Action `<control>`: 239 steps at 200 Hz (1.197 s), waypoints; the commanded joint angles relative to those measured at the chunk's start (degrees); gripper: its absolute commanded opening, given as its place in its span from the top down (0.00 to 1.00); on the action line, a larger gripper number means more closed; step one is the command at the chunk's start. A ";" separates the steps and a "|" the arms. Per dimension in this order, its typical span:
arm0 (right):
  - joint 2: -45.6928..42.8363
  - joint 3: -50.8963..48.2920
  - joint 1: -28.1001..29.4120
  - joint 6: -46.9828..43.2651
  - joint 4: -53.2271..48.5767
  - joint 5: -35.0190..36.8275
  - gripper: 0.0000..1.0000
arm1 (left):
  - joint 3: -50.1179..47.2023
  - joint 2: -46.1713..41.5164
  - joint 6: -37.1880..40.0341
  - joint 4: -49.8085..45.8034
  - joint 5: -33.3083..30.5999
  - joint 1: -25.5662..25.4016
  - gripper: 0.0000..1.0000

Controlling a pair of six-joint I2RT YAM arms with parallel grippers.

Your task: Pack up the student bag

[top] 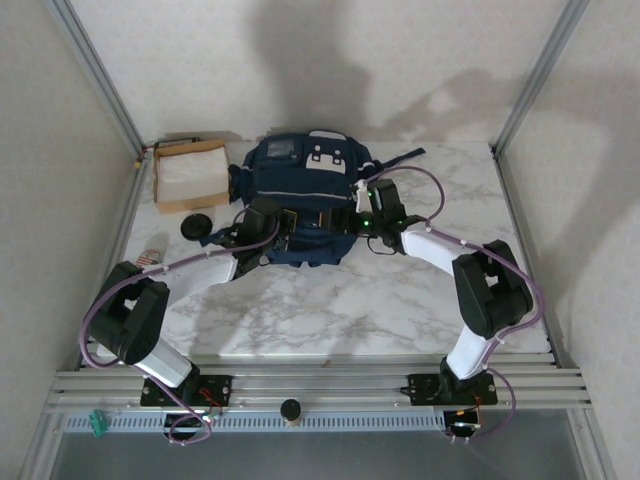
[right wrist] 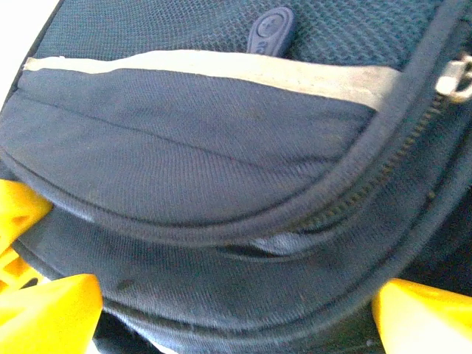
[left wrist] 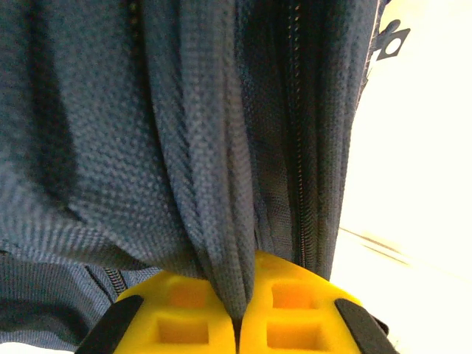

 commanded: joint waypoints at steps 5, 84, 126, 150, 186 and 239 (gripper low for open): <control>1.52 5.34 1.25 -3.22 -0.40 -1.36 0.01 | 3.46 -2.75 4.02 -0.81 -0.80 -1.33 1.00; -9.80 0.32 5.74 -12.55 8.67 -3.00 0.01 | 3.08 -6.97 14.22 -7.21 -0.73 -2.33 1.00; -9.75 0.09 8.85 -16.76 6.86 -3.35 0.20 | -0.24 -10.35 12.41 -4.52 1.50 -1.56 1.00; -10.58 -1.91 11.14 -22.20 5.92 -2.60 0.40 | -0.86 -11.72 11.69 -3.04 2.04 -0.77 1.00; -8.27 -0.56 13.20 -27.66 1.75 -3.27 0.49 | -0.09 -12.63 12.52 -4.38 2.17 0.04 1.00; -4.91 1.31 16.60 -34.83 -0.35 -0.44 0.31 | 0.47 -12.67 13.17 -4.08 1.87 0.33 1.00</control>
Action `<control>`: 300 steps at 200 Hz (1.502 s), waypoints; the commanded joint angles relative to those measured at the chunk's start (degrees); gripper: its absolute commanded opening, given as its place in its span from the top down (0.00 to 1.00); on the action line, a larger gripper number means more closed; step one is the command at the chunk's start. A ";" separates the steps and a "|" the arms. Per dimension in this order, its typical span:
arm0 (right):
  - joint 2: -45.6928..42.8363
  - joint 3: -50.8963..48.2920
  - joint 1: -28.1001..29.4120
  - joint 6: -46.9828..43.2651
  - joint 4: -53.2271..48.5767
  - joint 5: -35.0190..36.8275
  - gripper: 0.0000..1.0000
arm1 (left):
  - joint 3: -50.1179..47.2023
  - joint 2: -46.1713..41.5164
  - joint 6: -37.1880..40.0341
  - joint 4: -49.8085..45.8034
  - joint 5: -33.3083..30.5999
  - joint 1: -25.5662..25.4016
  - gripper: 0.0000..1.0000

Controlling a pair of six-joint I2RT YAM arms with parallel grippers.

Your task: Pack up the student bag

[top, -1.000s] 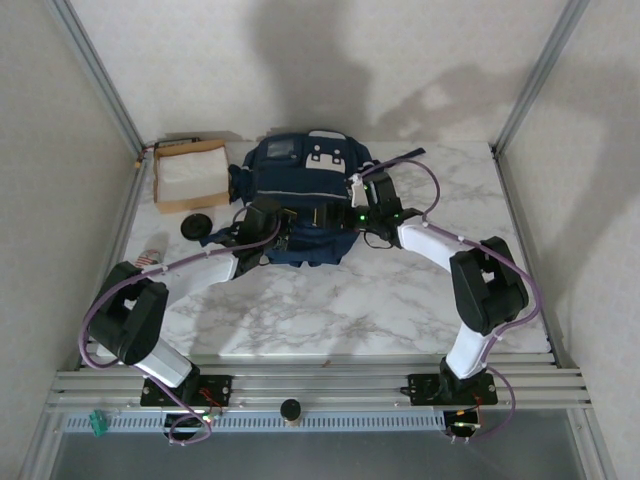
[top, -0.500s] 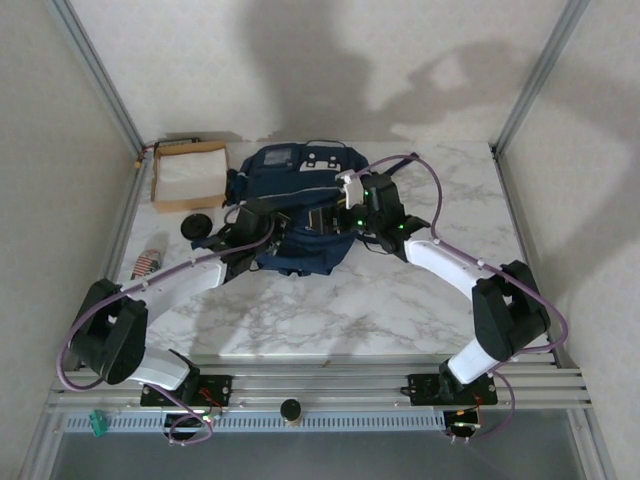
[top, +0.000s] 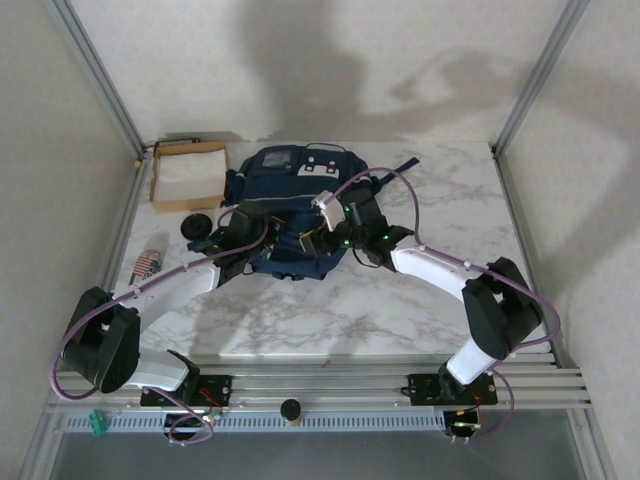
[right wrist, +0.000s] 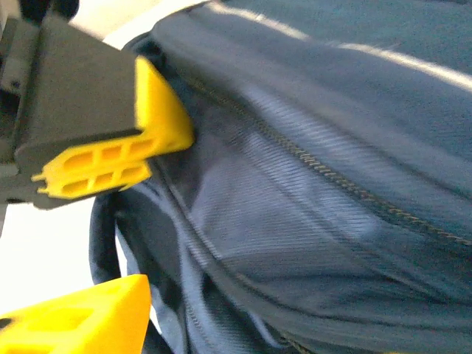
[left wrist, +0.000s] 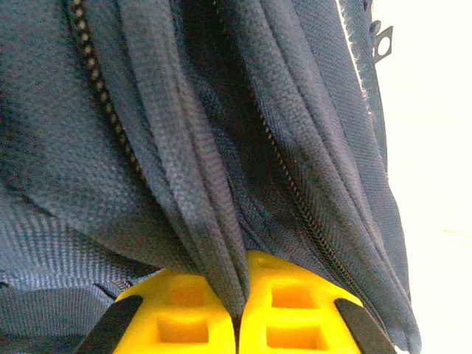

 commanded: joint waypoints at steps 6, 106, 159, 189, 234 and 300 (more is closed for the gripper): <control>2.39 3.34 4.22 -7.50 -0.93 -3.75 0.31 | 2.74 -2.60 2.00 7.66 3.12 -0.39 1.00; -2.19 -0.51 1.09 -9.08 -0.06 2.02 0.55 | 3.13 -2.93 4.75 4.90 1.17 0.64 1.00; -3.46 -1.59 -0.33 -10.04 -3.24 2.68 0.66 | 3.68 -2.20 5.47 4.60 1.30 0.86 1.00; -2.74 -1.11 -0.32 -10.45 -2.53 2.15 0.72 | 3.50 -2.14 5.04 5.30 1.65 0.86 1.00; -0.88 -1.39 0.29 -10.97 1.13 5.87 0.69 | 3.94 -1.53 4.65 6.05 2.45 0.62 1.00; 1.80 0.23 1.70 -11.80 4.52 9.01 0.71 | 4.54 0.06 3.43 8.12 3.37 -0.57 1.00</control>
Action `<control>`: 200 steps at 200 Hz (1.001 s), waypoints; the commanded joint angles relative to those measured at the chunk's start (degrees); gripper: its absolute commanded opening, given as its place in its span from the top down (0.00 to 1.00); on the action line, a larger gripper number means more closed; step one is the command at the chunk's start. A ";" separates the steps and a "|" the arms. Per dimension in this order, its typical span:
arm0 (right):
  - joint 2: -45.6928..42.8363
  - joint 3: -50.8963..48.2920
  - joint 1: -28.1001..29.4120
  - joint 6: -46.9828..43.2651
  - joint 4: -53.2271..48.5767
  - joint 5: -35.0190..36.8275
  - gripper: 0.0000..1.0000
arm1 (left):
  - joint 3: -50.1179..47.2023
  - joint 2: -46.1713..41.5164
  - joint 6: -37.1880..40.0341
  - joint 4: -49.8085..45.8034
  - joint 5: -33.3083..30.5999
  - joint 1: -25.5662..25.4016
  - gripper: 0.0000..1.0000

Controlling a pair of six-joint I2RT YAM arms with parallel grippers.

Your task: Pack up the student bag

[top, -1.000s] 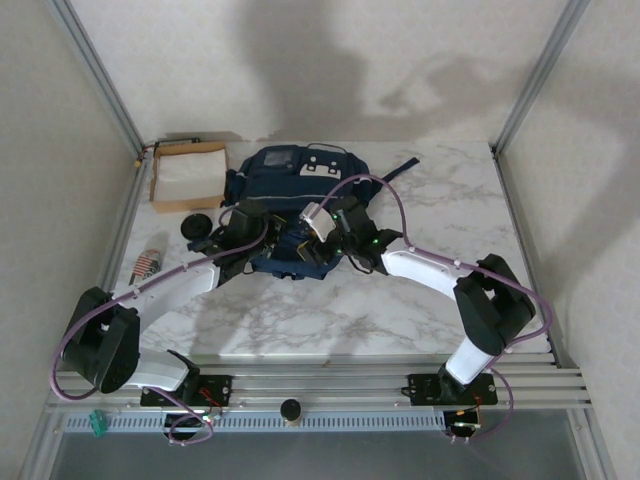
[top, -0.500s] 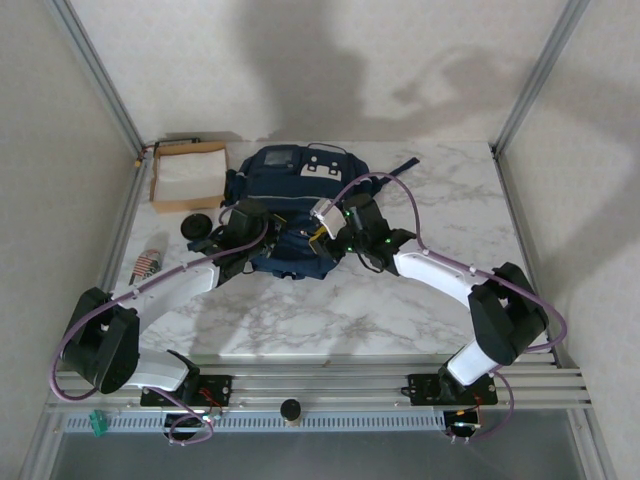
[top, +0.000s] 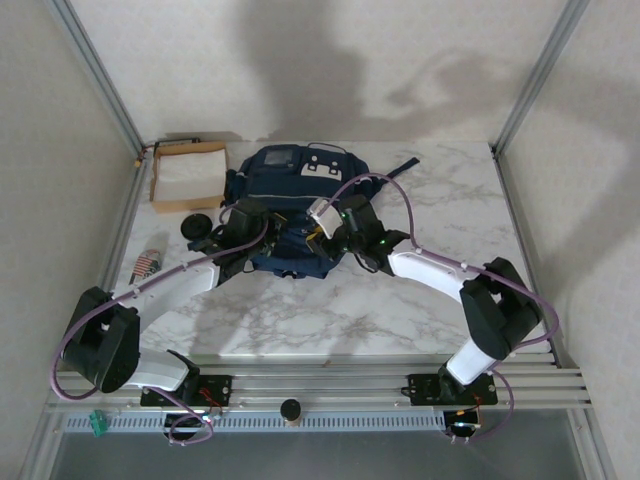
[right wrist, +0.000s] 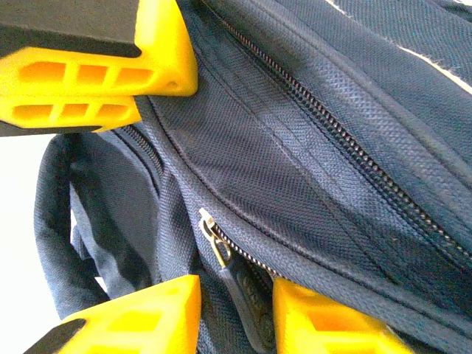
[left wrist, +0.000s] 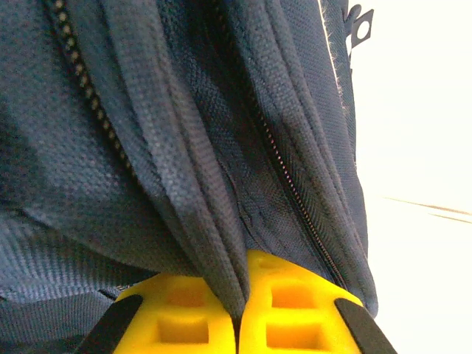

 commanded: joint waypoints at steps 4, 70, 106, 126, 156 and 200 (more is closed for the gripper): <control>1.31 1.89 0.84 -0.99 3.80 2.53 0.73 | 4.05 -0.07 0.48 6.40 0.84 -0.92 1.00; -7.21 -1.22 -2.49 11.66 -1.21 0.42 0.87 | 4.23 -0.79 1.28 4.62 -2.53 -0.50 1.00; -10.01 -2.99 -4.82 17.08 -6.86 -2.03 0.90 | 4.41 -1.57 3.04 2.07 -5.11 0.18 1.00; -9.04 -2.03 -5.01 17.06 -11.94 -1.81 0.98 | 3.93 -1.96 2.92 2.22 -4.98 0.58 1.00; -9.27 -3.21 -5.09 15.27 -9.02 -13.97 0.83 | 3.27 -1.88 2.74 3.67 -3.80 0.58 1.00; -2.99 0.06 -6.00 21.38 -5.43 -14.96 0.66 | 4.39 -0.70 3.77 3.95 -1.10 0.58 1.00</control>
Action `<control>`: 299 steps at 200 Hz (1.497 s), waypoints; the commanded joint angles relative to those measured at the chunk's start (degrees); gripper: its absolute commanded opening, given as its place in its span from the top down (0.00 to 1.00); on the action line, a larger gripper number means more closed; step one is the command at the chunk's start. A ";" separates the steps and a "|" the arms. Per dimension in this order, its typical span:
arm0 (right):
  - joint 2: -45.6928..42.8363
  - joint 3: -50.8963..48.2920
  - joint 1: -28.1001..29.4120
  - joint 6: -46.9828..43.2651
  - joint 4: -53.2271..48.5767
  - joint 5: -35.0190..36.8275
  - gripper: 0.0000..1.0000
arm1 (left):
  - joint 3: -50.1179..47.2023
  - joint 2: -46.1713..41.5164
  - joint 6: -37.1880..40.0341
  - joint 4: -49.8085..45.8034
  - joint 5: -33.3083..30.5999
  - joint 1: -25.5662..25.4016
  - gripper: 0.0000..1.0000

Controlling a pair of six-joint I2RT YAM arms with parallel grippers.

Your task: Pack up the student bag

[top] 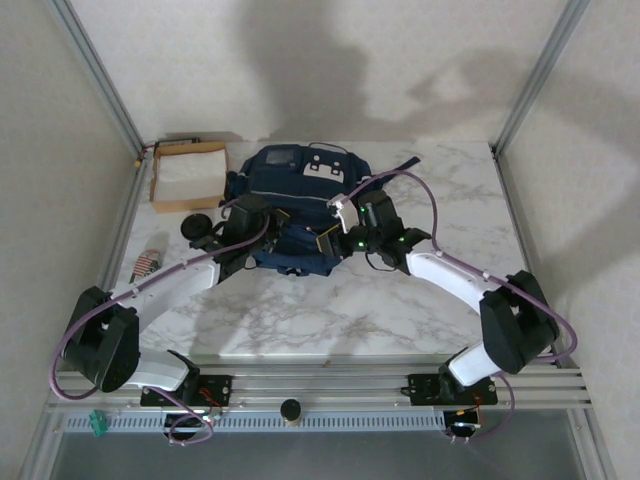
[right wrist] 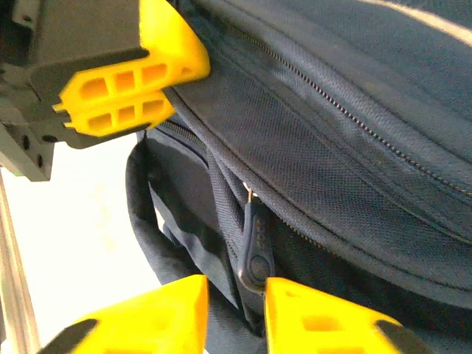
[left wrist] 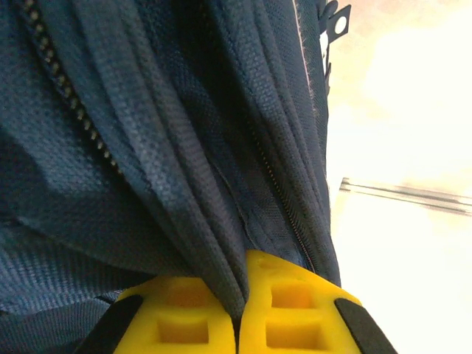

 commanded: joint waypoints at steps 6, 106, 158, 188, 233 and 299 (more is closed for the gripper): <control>2.66 1.49 -1.39 3.11 0.79 -2.60 0.64 | 2.51 -1.00 3.17 4.10 -1.83 0.66 1.00; 6.86 10.46 -2.74 -0.90 5.29 -2.38 0.53 | 6.07 1.18 9.17 3.32 4.91 0.89 1.00; 5.79 10.00 -2.48 -7.09 -0.55 -2.86 0.50 | 6.91 1.24 8.83 4.13 6.31 0.93 1.00; 5.53 8.25 -2.39 -9.64 -3.92 0.96 0.62 | 6.83 1.29 9.01 4.04 5.87 0.95 1.00; 6.79 8.39 -2.42 -16.16 -3.61 4.46 0.70 | 7.01 1.13 9.30 3.90 6.07 0.93 1.00; 9.43 9.75 -1.02 -23.30 2.30 3.67 0.62 | 7.18 1.86 8.97 5.05 7.89 0.74 1.00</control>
